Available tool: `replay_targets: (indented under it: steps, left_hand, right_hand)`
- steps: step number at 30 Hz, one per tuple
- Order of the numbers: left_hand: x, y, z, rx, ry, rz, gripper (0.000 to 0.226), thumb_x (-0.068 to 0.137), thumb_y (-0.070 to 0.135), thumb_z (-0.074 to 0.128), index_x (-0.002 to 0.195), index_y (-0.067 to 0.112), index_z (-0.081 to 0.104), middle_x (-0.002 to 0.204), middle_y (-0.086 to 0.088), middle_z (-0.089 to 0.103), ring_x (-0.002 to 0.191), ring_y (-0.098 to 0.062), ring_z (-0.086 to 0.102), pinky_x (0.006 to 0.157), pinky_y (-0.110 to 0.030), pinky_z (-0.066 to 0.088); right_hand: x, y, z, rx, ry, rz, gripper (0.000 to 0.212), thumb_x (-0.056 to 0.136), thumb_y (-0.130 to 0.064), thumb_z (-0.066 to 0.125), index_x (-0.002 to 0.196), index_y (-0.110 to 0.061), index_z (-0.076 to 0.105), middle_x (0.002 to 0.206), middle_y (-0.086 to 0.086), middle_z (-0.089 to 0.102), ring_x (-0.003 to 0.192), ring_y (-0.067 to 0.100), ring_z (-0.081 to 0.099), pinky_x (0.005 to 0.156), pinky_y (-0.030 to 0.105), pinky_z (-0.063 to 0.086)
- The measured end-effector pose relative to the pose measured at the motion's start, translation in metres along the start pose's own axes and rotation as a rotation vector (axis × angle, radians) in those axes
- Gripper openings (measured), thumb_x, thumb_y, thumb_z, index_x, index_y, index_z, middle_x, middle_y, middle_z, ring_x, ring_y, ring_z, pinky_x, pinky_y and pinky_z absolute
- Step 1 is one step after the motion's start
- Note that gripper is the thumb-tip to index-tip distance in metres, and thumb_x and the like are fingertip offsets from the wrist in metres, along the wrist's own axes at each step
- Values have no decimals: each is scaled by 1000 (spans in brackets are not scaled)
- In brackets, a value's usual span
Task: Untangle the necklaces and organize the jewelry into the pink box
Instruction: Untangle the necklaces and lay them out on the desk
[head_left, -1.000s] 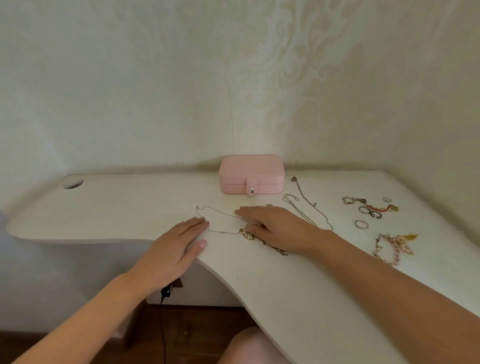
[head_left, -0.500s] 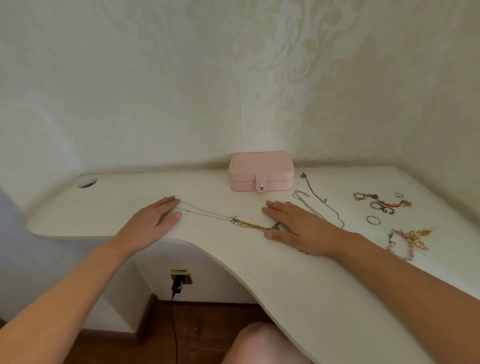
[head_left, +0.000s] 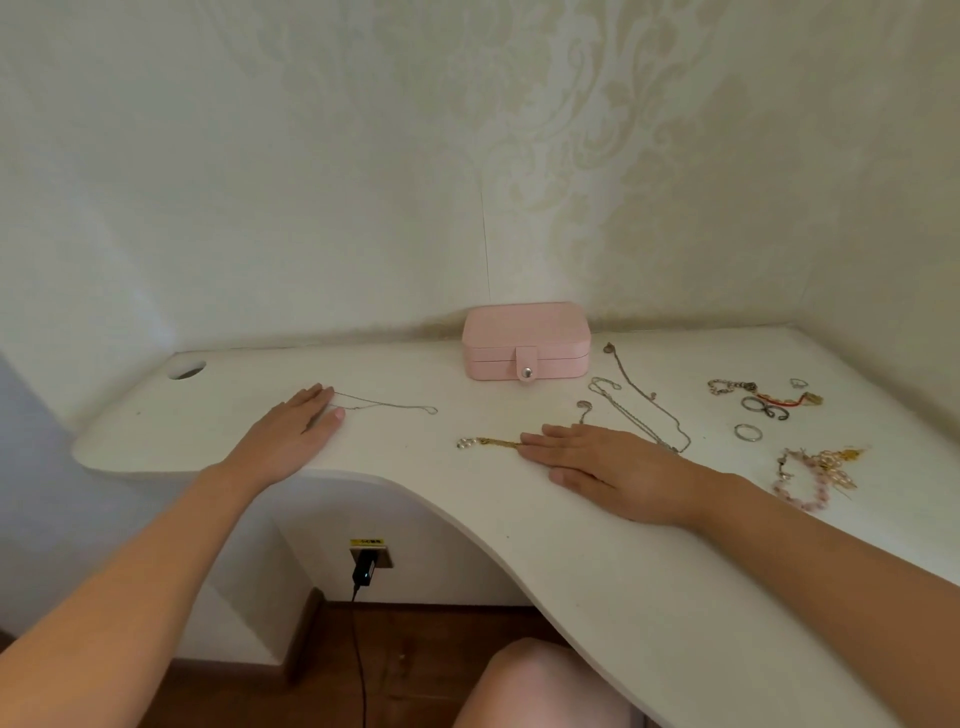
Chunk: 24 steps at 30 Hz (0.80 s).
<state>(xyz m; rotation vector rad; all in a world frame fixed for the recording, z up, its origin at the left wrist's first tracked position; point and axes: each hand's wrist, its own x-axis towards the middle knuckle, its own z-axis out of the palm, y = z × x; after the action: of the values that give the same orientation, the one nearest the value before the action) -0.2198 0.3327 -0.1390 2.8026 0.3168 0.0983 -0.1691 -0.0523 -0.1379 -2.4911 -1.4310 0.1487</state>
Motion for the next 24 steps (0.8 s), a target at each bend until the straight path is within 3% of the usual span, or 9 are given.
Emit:
replay_targets:
  steps: [5, 9, 12, 15, 18, 21, 24]
  left_hand:
    - [10, -13, 0, 21, 6, -48, 58, 99, 48, 28, 150, 19, 23, 158, 2, 14, 146, -13, 11, 119, -34, 7]
    - [10, -1, 2, 107, 62, -75, 60, 100, 45, 26, 151, 15, 16, 160, -7, 6, 147, -24, 2, 118, -41, 2]
    - [-7, 48, 10, 73, 161, 86, 63, 100, 44, 31, 151, 13, 13, 159, -10, 3, 147, -25, -1, 118, -36, -3]
    - [-38, 122, 26, -42, 30, 369, 69, 96, 52, 29, 151, 15, 10, 159, -3, 4, 146, -13, 2, 111, -17, -8]
    - [-66, 172, 51, -24, -182, 508, 64, 100, 45, 28, 151, 22, -3, 159, 4, -3, 144, -3, -4, 113, -17, -7]
    - [-69, 175, 62, 78, -219, 461, 67, 99, 50, 21, 150, 19, -11, 159, 4, -11, 144, -5, -11, 114, -21, -9]
    - [-63, 160, 58, 50, -200, 387, 69, 99, 52, 21, 150, 19, -10, 159, 6, -11, 144, -4, -10, 110, -16, -9]
  right_hand:
    - [-16, 8, -2, 16, 25, 58, 46, 102, -34, 29, 147, -31, 24, 153, -21, 18, 143, -1, 10, 118, 21, 8]
    - [-23, 7, -1, 0, 31, 87, 46, 102, -36, 29, 147, -35, 20, 153, -21, 17, 143, -1, 9, 116, 16, 6]
    - [-25, 4, -3, 12, 40, 136, 50, 101, -40, 29, 149, -35, 14, 154, -21, 17, 142, -4, 9, 113, 11, 4]
    - [-26, 1, -4, 29, 29, 182, 53, 101, -42, 30, 150, -33, 12, 154, -20, 15, 140, -7, 6, 111, 10, 3]
    - [-26, -1, -5, 15, 7, 190, 56, 100, -43, 29, 151, -29, 10, 156, -17, 10, 135, -11, -1, 106, 5, -5]
    - [-30, 0, -6, -15, -32, 199, 60, 100, -46, 27, 151, -26, 4, 157, -14, 1, 133, -11, -8, 100, 1, -13]
    - [-34, 2, -8, -19, -64, 230, 66, 97, -53, 26, 151, -26, -1, 157, -13, -6, 134, -10, -12, 103, 7, -14]
